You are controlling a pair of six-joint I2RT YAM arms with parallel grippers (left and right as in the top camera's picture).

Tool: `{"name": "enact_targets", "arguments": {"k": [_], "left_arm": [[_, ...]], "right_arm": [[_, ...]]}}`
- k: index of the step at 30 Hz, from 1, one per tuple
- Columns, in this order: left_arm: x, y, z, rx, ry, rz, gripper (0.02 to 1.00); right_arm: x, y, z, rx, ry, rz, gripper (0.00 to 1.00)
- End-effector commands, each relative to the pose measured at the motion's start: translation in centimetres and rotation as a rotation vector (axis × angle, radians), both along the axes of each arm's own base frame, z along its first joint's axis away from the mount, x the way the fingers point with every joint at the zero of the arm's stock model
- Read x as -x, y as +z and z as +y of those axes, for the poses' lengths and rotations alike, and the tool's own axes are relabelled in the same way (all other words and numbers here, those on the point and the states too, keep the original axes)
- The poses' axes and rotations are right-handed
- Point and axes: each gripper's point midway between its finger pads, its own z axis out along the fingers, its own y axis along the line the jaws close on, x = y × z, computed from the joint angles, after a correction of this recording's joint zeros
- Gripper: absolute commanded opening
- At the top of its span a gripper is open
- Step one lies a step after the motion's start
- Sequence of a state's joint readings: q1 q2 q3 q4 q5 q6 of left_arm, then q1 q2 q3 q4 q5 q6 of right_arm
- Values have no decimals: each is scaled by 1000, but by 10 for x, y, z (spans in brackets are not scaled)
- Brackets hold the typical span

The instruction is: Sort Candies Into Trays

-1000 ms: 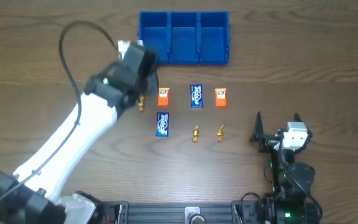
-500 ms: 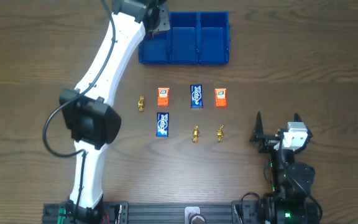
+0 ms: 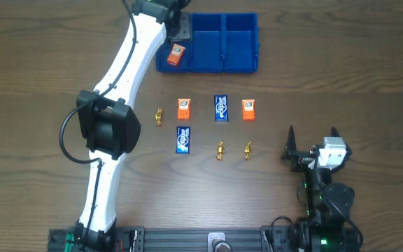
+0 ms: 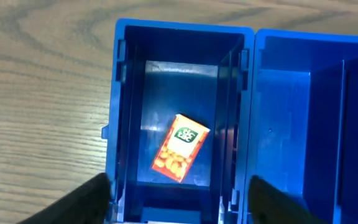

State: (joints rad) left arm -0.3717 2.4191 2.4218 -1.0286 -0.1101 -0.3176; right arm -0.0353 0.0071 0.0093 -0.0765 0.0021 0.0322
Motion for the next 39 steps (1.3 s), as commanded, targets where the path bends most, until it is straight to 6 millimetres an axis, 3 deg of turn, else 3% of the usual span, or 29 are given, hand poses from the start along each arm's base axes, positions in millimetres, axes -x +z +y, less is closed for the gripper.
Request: {"name": "enact_targets", "arguments": {"k": [1, 4, 5, 7, 11, 15, 19, 28, 29, 33, 35, 39], "left_arm": [[26, 26, -14, 28, 0, -7, 785], [62, 31, -24, 49, 6, 10, 809], [84, 28, -28, 61, 5, 23, 812], [110, 16, -32, 62, 7, 50, 812], [152, -36, -38, 55, 1, 131, 814], [173, -83, -34, 47, 36, 201, 812], [184, -113, -31, 76, 30, 233, 805], [191, -141, -26, 50, 20, 265, 776], [191, -143, -26, 49, 21, 267, 750], [191, -146, -26, 45, 22, 271, 470], [190, -146, -24, 45, 29, 269, 389], [187, -143, -24, 44, 33, 258, 332]], "right_arm": [[0, -2, -1, 14, 0, 6, 998], [0, -2, -1, 14, 0, 6, 998], [0, -2, -1, 14, 0, 6, 998], [0, -2, -1, 14, 0, 5, 998], [0, -2, -1, 14, 0, 5, 998], [0, -2, -1, 14, 0, 5, 998], [0, -2, -1, 14, 0, 5, 996], [0, -2, -1, 14, 0, 5, 998], [0, -2, -1, 14, 0, 6, 998], [0, -2, -1, 14, 0, 5, 998], [0, -2, -1, 14, 0, 5, 998], [0, -2, -1, 14, 0, 6, 998]]}}
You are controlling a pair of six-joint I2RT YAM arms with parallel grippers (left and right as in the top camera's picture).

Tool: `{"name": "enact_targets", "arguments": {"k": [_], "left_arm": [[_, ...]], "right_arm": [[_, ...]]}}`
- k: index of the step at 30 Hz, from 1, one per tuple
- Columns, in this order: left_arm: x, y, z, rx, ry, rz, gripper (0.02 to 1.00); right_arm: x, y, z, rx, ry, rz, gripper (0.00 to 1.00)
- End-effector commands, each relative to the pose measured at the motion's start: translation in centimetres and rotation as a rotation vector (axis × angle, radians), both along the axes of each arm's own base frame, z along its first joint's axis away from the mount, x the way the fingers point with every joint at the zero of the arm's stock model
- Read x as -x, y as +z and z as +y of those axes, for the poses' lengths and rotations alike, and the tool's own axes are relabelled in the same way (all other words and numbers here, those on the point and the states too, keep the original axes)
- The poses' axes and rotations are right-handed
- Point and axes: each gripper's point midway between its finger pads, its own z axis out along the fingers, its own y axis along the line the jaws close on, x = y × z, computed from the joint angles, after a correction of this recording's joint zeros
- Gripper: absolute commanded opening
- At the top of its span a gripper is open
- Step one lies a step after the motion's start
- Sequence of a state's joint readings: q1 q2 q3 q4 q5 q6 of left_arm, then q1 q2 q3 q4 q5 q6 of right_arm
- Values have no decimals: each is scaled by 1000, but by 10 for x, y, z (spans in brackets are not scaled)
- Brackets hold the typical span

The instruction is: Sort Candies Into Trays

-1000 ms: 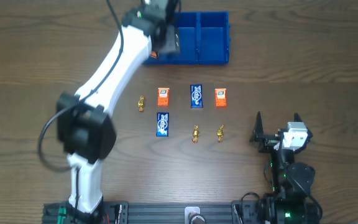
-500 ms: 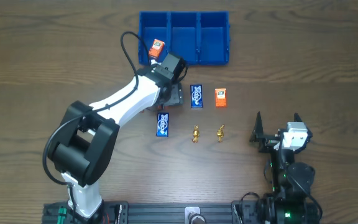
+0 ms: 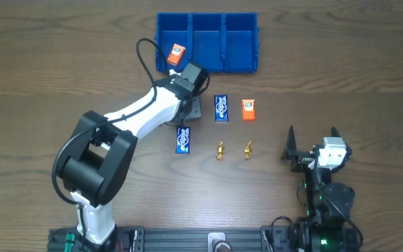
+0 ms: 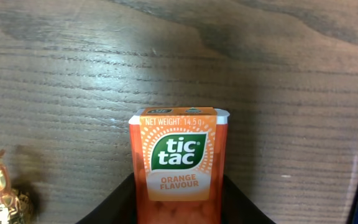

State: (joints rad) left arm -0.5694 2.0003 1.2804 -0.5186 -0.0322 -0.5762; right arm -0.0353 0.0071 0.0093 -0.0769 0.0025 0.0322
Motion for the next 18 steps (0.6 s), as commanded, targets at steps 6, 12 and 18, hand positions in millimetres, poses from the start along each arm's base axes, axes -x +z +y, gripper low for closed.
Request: {"name": "enact_targets", "arguments": {"k": [6, 12, 18], "left_arm": [[-46, 83, -2, -6, 3, -217, 332], [-114, 205, 17, -23, 11, -431, 332], [-169, 190, 30, -2, -6, -397, 336]], "right_arm": [[0, -1, 0, 14, 1, 5, 998], [0, -2, 0, 14, 1, 5, 998], [0, -1, 0, 14, 1, 5, 998]]}}
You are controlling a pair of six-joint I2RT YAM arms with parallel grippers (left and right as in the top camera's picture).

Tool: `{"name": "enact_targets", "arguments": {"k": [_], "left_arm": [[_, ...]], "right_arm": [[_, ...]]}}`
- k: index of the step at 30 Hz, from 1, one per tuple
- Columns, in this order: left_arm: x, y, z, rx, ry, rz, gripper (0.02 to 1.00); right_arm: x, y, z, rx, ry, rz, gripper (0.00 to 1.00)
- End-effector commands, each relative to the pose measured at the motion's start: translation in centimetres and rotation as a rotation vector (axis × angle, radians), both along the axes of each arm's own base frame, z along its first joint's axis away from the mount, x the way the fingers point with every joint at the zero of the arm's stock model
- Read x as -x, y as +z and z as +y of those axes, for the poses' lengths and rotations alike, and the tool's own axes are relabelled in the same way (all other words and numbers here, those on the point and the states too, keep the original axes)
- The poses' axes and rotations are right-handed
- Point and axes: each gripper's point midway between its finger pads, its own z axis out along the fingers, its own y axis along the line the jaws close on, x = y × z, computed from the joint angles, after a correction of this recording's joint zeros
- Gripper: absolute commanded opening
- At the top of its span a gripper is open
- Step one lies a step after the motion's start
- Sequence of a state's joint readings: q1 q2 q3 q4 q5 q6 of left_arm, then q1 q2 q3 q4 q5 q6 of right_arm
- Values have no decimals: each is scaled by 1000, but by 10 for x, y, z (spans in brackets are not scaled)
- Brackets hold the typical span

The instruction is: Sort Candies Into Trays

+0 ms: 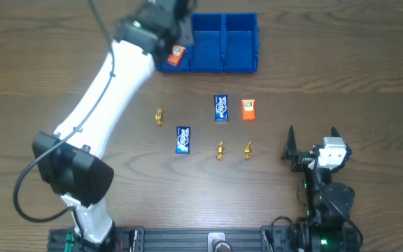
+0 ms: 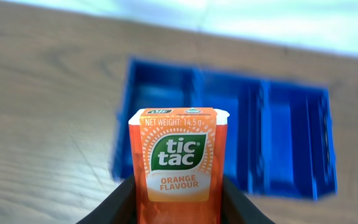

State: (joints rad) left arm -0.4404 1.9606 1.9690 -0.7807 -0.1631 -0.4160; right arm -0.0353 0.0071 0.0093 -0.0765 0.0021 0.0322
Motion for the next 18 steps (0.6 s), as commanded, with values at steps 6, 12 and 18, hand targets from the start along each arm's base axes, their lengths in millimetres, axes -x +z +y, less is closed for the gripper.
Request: {"name": "enact_targets", "arguments": {"k": [6, 12, 18], "left_arm": [[-60, -106, -4, -44, -77, 172, 351], [-57, -115, -3, -54, -76, 198, 411], [-55, -100, 1, -60, -67, 180, 866]], "right_arm": [[0, -2, -1, 14, 0, 5, 998], [0, -2, -1, 14, 0, 5, 998], [0, -2, -1, 14, 0, 6, 998]]}}
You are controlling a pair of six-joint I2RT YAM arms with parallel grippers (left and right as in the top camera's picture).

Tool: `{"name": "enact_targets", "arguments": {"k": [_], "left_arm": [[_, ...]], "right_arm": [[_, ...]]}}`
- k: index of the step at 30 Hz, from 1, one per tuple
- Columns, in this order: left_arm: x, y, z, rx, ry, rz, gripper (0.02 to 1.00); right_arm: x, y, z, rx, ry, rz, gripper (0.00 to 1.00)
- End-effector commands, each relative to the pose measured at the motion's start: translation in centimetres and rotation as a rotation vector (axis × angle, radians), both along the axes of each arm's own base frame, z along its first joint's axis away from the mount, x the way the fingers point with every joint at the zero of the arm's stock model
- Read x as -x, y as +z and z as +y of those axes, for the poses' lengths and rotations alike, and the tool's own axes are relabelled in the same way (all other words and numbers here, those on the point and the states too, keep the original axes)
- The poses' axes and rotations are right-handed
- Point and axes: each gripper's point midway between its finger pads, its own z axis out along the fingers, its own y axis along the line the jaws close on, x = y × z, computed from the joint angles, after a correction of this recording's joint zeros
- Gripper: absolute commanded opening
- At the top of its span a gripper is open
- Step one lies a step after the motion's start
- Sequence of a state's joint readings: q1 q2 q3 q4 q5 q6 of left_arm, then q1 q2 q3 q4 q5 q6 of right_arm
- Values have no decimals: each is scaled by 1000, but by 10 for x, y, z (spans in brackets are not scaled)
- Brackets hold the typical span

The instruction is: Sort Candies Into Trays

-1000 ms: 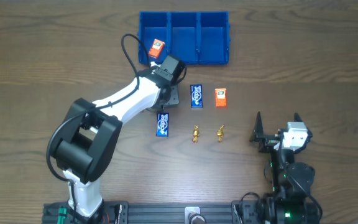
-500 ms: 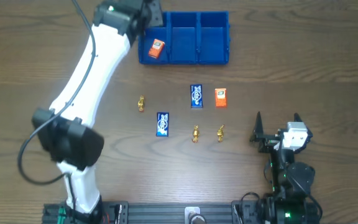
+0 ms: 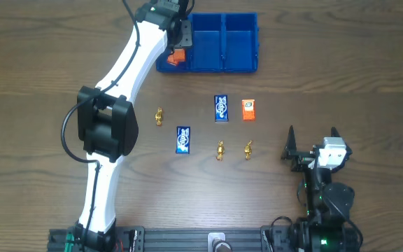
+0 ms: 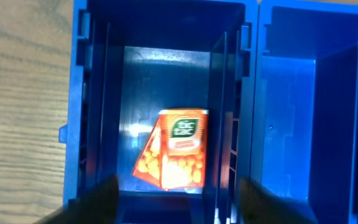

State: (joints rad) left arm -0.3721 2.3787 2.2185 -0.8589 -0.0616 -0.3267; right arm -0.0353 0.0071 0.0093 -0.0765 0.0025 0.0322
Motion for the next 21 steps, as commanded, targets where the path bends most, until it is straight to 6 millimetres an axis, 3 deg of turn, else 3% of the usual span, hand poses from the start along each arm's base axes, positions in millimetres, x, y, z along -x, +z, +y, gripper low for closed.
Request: {"name": "enact_targets", "arguments": {"k": [1, 3, 6, 10, 12, 16, 18, 21], "left_arm": [[-2, 50, 0, 21, -8, -90, 923], [2, 70, -7, 36, -21, -124, 1000], [19, 97, -33, 63, -71, -157, 998], [59, 103, -89, 67, -91, -145, 998], [89, 86, -127, 83, -93, -94, 998], [135, 37, -177, 93, -78, 11, 998], [151, 4, -197, 77, -74, 59, 1000], [165, -36, -209, 60, -55, 130, 1000]], "right_arm": [[0, -2, 0, 14, 1, 6, 998], [0, -2, 0, 14, 1, 5, 998], [0, -2, 0, 14, 1, 5, 998], [0, -2, 0, 14, 1, 5, 998], [0, -2, 0, 14, 1, 6, 998], [0, -2, 0, 14, 1, 6, 998], [0, -2, 0, 14, 1, 5, 998], [0, -2, 0, 14, 1, 5, 998]]}}
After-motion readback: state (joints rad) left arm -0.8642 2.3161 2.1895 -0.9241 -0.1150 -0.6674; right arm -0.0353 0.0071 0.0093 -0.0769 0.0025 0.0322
